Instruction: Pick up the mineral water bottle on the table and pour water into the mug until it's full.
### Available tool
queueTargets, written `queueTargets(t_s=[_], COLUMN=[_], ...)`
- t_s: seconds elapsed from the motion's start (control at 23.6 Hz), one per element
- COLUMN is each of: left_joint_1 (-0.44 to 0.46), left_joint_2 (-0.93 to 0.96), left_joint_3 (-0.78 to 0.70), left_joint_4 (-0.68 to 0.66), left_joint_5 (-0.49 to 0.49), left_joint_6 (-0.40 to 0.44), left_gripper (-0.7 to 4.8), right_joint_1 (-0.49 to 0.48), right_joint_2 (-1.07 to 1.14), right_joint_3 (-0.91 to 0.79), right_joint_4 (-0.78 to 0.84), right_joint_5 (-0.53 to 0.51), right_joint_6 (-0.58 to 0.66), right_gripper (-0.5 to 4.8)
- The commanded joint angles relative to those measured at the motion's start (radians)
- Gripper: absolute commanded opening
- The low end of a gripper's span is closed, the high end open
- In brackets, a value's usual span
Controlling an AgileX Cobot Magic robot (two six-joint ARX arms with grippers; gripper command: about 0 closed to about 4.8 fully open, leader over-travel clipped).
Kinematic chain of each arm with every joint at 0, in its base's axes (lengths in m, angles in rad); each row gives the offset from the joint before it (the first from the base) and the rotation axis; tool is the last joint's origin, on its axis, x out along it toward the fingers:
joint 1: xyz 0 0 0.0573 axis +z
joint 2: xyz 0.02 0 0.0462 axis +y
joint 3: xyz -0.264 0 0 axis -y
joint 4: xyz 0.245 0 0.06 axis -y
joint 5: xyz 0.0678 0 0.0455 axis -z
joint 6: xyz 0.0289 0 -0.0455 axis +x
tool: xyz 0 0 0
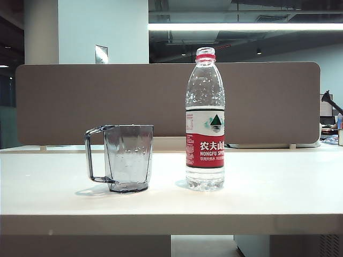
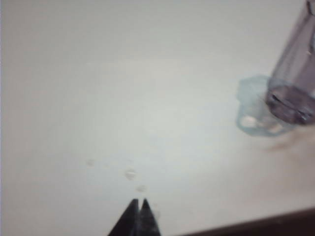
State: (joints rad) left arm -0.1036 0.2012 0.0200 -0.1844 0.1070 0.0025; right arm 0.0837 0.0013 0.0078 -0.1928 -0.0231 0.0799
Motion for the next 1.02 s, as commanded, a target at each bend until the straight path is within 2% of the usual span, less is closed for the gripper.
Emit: queueTargets(t_s=[0.04,0.21,0.3,0.55,0.68,1.02], left_joint_1=[-0.100,-0.198,-0.210,-0.212,-0.212,-0.212], left_joint_2=[0.058,0.161,0.203,0.339,0.410,0.484], left_joint_3=[0.028,0.148,0.190,0.393,0.575,0.819], left_joint_4=[-0.014,-0.093,-0.096,-0.099,-0.098,-0.100], left_joint_5=[0.002,0.002,0.004,0.002,0.002,0.002], left_joint_6=[-0.003,-0.003,-0.003,-0.003,-0.003,-0.002], left_gripper=[-0.05,-0.05,-0.05,-0.05,-0.05,-0.05], right_joint_1=[0.000,0.000,0.000,0.000,0.000,0.000], right_joint_2=[-0.001,-0.001,-0.001,-0.001,-0.001,-0.001], right_joint_3=[-0.007,-0.007,-0.007,-0.007,-0.007,-0.007], right_joint_4=[0.013,0.013,0.013,0.013,0.013,0.013], right_joint_5=[0.002,0.002,0.002,0.002,0.002,0.002], right_joint_6=[-0.002,-0.002,-0.002,-0.002,-0.002,-0.002], right_gripper=[-0.05,-0.05,-0.05,-0.05,-0.05,-0.05])
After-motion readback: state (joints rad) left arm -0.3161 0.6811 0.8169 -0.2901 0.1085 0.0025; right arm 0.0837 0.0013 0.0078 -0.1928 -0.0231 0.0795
